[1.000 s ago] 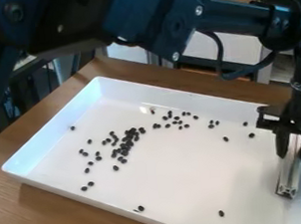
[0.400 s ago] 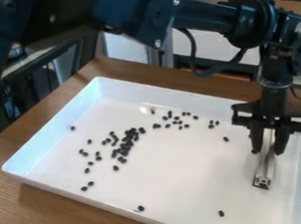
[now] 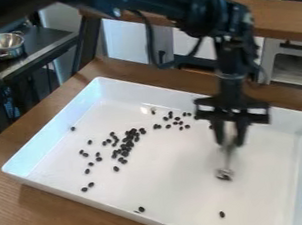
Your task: Sweep into pile
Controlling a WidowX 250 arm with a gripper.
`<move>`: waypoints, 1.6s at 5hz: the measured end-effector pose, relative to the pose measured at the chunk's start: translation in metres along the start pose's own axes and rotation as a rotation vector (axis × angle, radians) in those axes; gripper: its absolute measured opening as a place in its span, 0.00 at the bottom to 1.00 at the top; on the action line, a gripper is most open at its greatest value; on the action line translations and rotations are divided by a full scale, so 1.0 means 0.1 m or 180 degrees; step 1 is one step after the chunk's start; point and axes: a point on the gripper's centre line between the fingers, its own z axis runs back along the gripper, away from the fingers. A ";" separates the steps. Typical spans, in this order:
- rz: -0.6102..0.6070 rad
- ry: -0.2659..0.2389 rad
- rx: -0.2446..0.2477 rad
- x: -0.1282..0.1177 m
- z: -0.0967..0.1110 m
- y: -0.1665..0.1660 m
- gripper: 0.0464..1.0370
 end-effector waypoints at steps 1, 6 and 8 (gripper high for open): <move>-0.0014 -0.0003 -0.0004 0.06 0.00 0.15 0.30; 0.0349 -0.0176 0.0046 0.10 0.06 1.15 0.30; 0.1035 -0.0109 -0.0205 -0.02 0.06 1.50 0.30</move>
